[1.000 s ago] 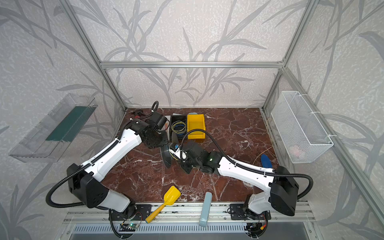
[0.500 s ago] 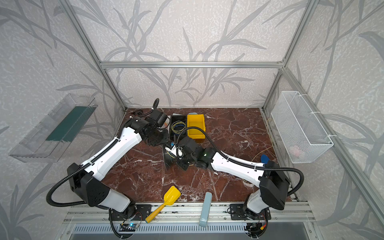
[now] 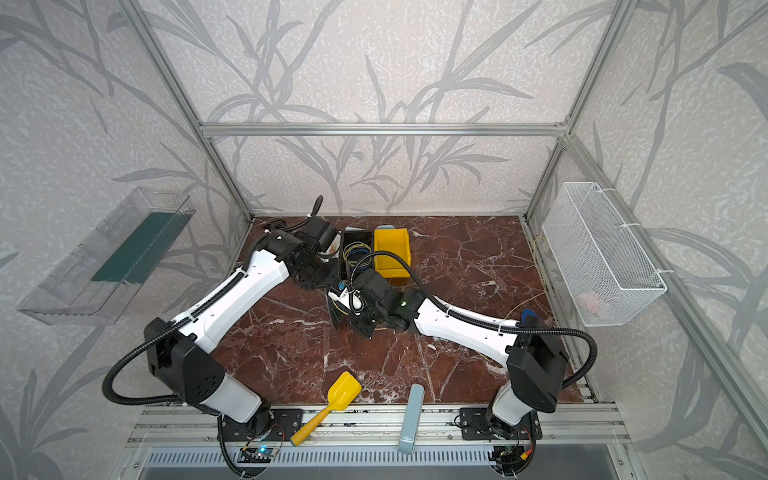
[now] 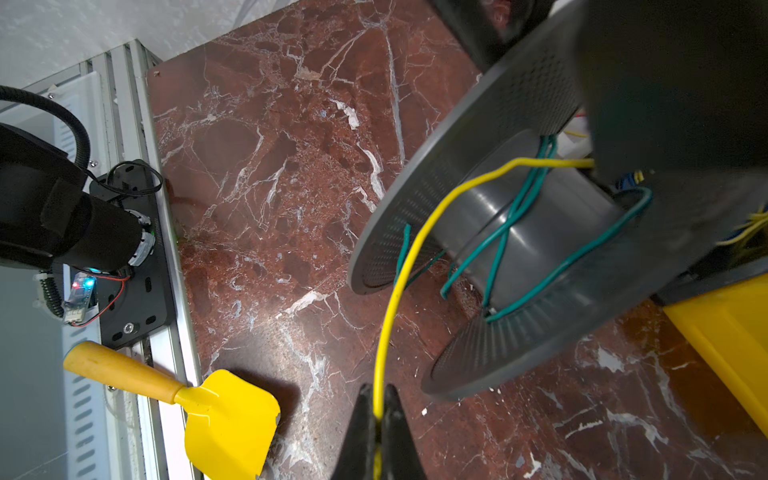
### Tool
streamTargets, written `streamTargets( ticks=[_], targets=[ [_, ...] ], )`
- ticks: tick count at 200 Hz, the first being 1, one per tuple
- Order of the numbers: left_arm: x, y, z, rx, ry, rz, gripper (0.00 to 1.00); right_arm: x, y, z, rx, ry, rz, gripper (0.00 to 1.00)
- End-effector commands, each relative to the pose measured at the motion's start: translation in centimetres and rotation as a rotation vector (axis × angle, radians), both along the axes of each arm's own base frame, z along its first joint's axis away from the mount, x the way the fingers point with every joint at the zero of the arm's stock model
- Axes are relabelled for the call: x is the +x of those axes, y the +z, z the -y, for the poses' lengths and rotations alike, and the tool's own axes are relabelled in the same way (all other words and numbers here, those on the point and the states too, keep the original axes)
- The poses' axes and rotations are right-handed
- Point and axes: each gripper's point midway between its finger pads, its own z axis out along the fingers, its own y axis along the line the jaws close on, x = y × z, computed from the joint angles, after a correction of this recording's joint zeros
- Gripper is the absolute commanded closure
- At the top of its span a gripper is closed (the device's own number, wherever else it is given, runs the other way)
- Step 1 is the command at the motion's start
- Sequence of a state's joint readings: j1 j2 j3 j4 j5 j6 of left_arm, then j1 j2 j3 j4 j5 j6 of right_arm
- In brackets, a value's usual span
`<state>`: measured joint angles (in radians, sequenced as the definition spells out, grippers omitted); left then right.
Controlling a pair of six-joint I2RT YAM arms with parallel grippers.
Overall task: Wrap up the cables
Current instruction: 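Press the yellow wire end into the spool hub with the right gripper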
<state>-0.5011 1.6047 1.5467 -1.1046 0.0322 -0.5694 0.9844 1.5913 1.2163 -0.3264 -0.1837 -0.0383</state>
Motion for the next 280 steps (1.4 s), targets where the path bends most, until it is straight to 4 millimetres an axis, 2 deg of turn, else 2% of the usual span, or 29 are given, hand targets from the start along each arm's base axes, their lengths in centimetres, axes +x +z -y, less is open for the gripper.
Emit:
streamTargets(
  ticks=[1,65,132,145,176,192,212,242,256,260,280],
  targets=[
    [-0.3,-0.4,0.3,0.010,-0.032,-0.041,0.55,0.8,0.9,-0.5,0.009,-0.016,0.014,1.00],
    [0.4,-1.5,0.2,0.022,-0.029,-0.060,0.54,2.3,2.1,-0.7,0.015,-0.081,0.053,1.00],
    [0.9,-2.0,0.2,0.019,-0.026,-0.060,0.65,3.3,0.9,-0.3,-0.066,-0.114,0.069,1.00],
    [1.0,-2.1,0.3,0.016,-0.027,-0.060,0.65,3.5,0.7,-0.1,-0.082,-0.128,0.069,1.00],
    [1.2,-2.1,0.3,0.018,-0.033,-0.060,0.53,3.8,0.7,0.0,-0.091,-0.148,0.072,1.00],
    [1.3,-2.3,0.2,0.023,-0.034,-0.064,0.53,3.8,0.8,-0.2,-0.079,-0.146,0.071,1.00],
    [1.3,-2.8,0.1,0.029,-0.031,-0.073,0.60,3.9,0.7,-0.4,-0.079,-0.147,0.069,1.00],
    [1.4,-3.1,0.0,0.028,-0.027,-0.076,0.77,4.2,0.6,-0.4,-0.090,-0.156,0.070,1.00],
    [1.5,-3.2,0.1,0.028,-0.030,-0.080,0.80,4.3,0.8,-0.4,-0.091,-0.159,0.071,1.00],
    [1.4,-3.3,0.1,0.030,-0.030,-0.083,0.81,4.4,-0.4,-0.5,-0.114,-0.157,0.058,1.00],
    [1.4,-3.7,-0.1,0.040,-0.032,-0.094,0.87,4.3,-0.7,-0.7,-0.123,-0.155,0.048,1.00]
  ],
)
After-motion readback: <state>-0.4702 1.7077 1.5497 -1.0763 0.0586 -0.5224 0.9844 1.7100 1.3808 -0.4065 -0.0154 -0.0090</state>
